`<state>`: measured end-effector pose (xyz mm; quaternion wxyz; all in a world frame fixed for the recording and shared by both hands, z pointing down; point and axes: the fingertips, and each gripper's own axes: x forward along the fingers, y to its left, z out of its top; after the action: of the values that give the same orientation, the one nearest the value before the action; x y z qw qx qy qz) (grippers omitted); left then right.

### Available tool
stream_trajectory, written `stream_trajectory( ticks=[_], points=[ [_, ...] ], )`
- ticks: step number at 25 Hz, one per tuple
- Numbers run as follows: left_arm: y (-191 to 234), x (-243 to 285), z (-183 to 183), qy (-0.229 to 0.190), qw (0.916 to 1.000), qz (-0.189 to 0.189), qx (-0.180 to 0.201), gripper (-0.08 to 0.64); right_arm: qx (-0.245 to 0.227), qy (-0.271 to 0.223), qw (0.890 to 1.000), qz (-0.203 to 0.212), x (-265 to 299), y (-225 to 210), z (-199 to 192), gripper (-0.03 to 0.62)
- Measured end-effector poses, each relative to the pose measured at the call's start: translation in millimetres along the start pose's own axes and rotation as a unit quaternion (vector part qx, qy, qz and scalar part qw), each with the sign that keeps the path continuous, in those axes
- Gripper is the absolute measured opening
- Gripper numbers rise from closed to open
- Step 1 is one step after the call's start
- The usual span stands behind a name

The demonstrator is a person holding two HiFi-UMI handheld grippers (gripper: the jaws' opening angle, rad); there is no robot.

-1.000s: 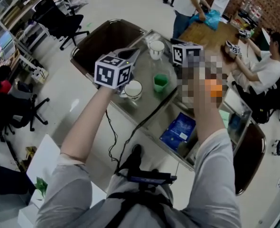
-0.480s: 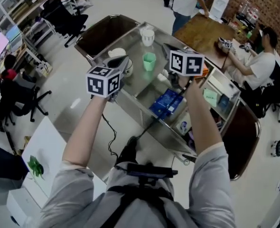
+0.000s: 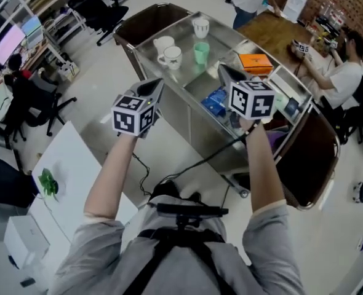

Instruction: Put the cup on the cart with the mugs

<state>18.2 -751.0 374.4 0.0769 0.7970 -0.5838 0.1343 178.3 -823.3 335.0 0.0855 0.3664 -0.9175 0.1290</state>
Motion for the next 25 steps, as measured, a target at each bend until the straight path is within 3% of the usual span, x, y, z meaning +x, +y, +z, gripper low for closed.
stream_trajectory(
  ticks=[5,15,25],
  points=[
    [-5.3,-45.7,-43.6,0.003,0.9999,0.001,-0.012,0.002,-0.018,0.010,1.000,-0.017,-42.5,41.5,-49.9,0.008],
    [8.6,-126.8,-129.6,0.013,0.9988,0.015,-0.044,0.002,0.049,0.037,0.997,-0.053,-105.2,83.4,-145.3,0.006],
    [17.9,-173.2,-170.2,0.019,0.9966,0.025,-0.076,0.002,0.070,0.069,0.989,-0.111,-136.6,96.0,-220.6,0.005]
  ],
)
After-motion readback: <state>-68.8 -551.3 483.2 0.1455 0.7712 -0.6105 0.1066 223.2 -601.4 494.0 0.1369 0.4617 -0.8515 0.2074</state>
